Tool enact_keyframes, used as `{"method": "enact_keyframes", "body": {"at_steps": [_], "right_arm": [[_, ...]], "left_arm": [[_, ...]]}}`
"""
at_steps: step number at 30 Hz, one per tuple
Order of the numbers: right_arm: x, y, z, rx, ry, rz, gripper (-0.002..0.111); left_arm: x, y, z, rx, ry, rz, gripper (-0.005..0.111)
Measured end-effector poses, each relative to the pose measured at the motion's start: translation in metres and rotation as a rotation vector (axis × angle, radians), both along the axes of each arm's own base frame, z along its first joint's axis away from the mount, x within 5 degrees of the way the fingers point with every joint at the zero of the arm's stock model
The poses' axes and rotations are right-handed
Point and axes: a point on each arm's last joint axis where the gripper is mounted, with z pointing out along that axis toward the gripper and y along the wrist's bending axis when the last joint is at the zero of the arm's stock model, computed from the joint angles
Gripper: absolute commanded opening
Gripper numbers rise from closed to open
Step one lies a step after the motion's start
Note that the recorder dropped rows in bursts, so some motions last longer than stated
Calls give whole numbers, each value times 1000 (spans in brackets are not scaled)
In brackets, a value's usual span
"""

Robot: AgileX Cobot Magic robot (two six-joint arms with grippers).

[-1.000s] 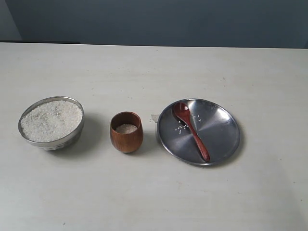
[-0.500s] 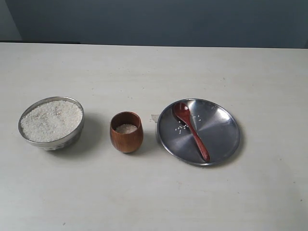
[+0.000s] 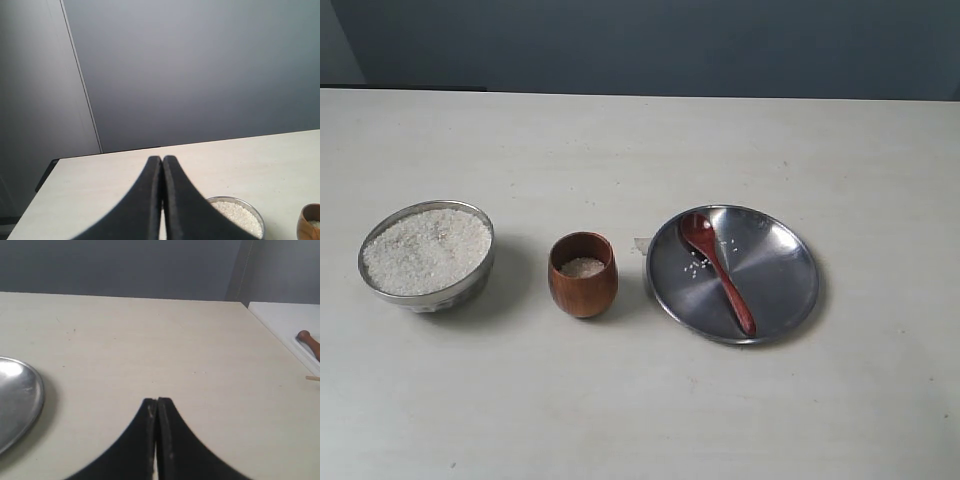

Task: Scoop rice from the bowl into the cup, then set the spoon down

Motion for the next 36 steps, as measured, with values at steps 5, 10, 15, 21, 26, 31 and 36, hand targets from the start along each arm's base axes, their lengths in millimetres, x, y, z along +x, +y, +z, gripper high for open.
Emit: {"method": "enact_keyframes", "body": {"at_steps": [5,10,15,21,26,31,36], "right_arm": [[-5,1,1,27,-40,-5,0],[-6,1,0,33,-27,-8,0],[-6,1,0,37,-27,-7,0],[-5,1,0,36,-31,-7,0],[-5,1,1,48,-41,-4,0],[-7,4,-1,107,-2,3,0],[-6,7,-1,78,6,50,0]], "left_arm": [[0,0,0,0,0,0,0],[0,0,0,0,0,0,0],[0,0,0,0,0,0,0],[0,0,0,0,0,0,0],[0,0,0,0,0,0,0],[0,0,0,1,0,2,0],[0,1,0,10,0,13,0]]}}
